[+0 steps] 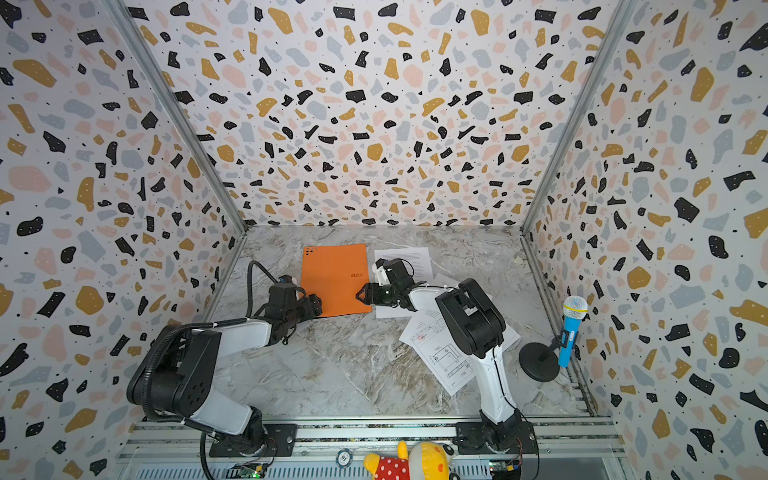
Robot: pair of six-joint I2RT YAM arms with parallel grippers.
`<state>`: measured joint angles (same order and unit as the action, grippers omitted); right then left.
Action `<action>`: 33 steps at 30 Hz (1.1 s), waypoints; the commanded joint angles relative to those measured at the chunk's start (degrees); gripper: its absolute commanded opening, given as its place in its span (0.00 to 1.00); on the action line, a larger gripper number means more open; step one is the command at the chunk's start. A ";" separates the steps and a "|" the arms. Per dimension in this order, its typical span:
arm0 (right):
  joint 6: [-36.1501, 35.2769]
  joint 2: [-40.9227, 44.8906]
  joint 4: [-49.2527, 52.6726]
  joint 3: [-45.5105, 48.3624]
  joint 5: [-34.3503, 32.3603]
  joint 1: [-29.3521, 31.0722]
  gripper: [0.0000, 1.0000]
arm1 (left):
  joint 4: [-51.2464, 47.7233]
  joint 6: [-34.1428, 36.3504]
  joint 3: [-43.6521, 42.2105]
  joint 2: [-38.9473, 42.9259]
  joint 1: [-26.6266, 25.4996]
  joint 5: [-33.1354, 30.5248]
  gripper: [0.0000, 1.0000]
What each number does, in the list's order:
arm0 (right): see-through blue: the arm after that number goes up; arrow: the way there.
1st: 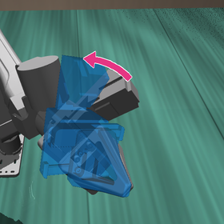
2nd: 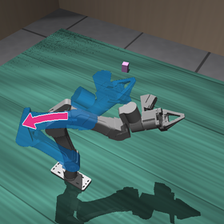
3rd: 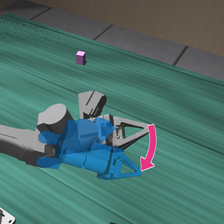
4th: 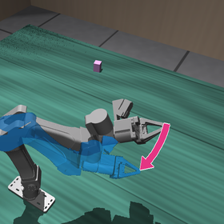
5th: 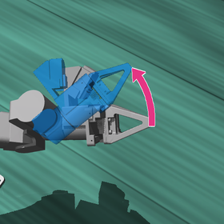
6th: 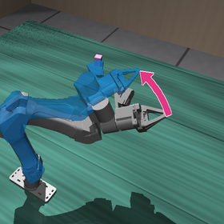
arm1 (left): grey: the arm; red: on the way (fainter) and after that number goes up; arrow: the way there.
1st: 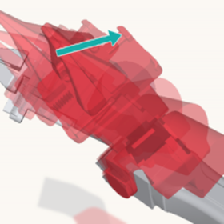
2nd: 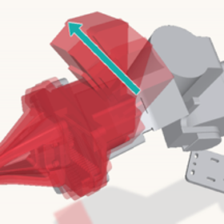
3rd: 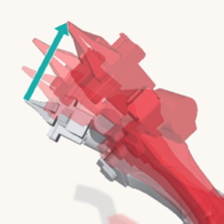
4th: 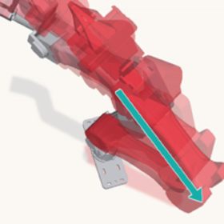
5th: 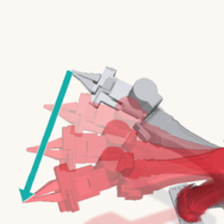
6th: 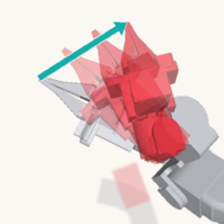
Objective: Put the files into the folder
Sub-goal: 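Move left gripper to orange folder's near edge while right gripper reaches far edge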
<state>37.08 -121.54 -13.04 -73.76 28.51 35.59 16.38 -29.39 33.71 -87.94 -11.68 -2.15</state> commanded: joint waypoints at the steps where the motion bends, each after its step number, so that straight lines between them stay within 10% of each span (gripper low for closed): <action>1: 0.27 2.27 3.01 0.88 0.16 0.26 0.67 | -1.60 -1.09 1.50 1.46 0.49 -2.85 0.89; 33: 5.52 10.57 -3.09 7.70 6.70 -0.78 0.67 | 2.62 -0.21 1.61 -2.08 -1.36 10.83 0.87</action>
<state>40.80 -115.39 -12.29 -66.39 31.99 34.11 16.84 -29.19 36.93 -92.20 -12.19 4.89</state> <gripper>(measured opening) 0.669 0.873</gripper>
